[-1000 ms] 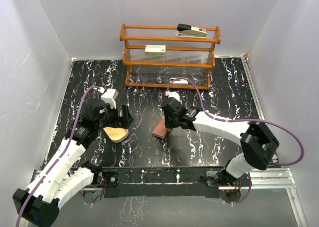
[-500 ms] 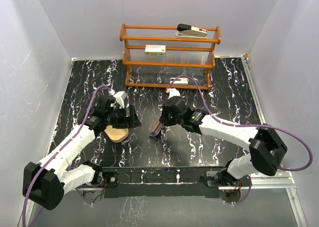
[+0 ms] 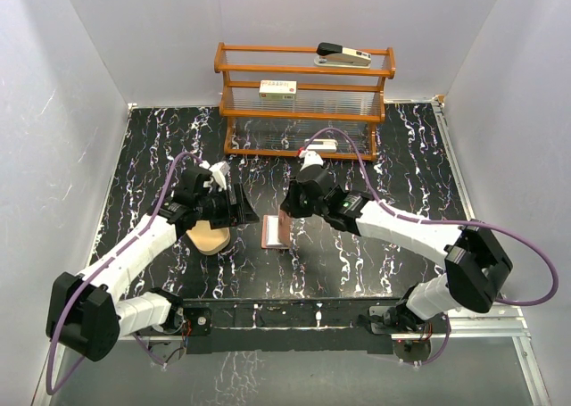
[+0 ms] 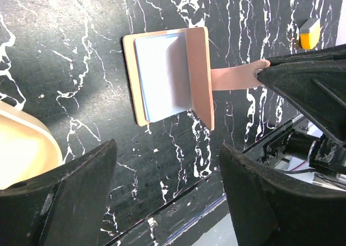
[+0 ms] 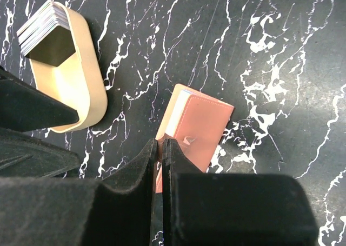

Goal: Put the credit cards into the card holder
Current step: Open the card holder at the center of the board.

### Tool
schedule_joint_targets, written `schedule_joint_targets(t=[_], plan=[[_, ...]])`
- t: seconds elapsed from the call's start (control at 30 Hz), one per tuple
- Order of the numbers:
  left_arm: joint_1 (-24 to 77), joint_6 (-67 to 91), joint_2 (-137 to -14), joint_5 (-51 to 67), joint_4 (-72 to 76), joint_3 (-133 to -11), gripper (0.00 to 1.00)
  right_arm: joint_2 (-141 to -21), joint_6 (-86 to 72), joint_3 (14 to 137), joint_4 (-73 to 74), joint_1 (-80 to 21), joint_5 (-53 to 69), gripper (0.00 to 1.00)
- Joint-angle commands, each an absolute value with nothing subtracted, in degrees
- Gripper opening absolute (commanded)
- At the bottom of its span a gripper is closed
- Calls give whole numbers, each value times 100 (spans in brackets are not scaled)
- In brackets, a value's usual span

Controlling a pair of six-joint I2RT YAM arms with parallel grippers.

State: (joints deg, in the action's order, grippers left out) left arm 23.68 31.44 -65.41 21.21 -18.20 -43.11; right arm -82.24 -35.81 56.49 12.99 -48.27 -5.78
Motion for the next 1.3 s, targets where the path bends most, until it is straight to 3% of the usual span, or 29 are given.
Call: schedule_joint_targets(t=[0.0, 0.63, 1.1, 1.27], plan=[[2329, 3329, -6566, 2382, -1646, -4250, 73, -8168, -3565, 5752, 1125, -4675, -637, 0], [2337, 3435, -7479, 2827, -1160, -4372, 65, -7283, -3546, 4295, 1626, -4072, -1151, 0], [2370, 3955, -8298, 3719, 124, -4107, 65, -6961, -3575, 3958, 1400, -3981, -981, 0], [2400, 4124, -8499, 4033, 621, -4046, 70, -6862, -3608, 3997, 1265, -3972, -643, 0]])
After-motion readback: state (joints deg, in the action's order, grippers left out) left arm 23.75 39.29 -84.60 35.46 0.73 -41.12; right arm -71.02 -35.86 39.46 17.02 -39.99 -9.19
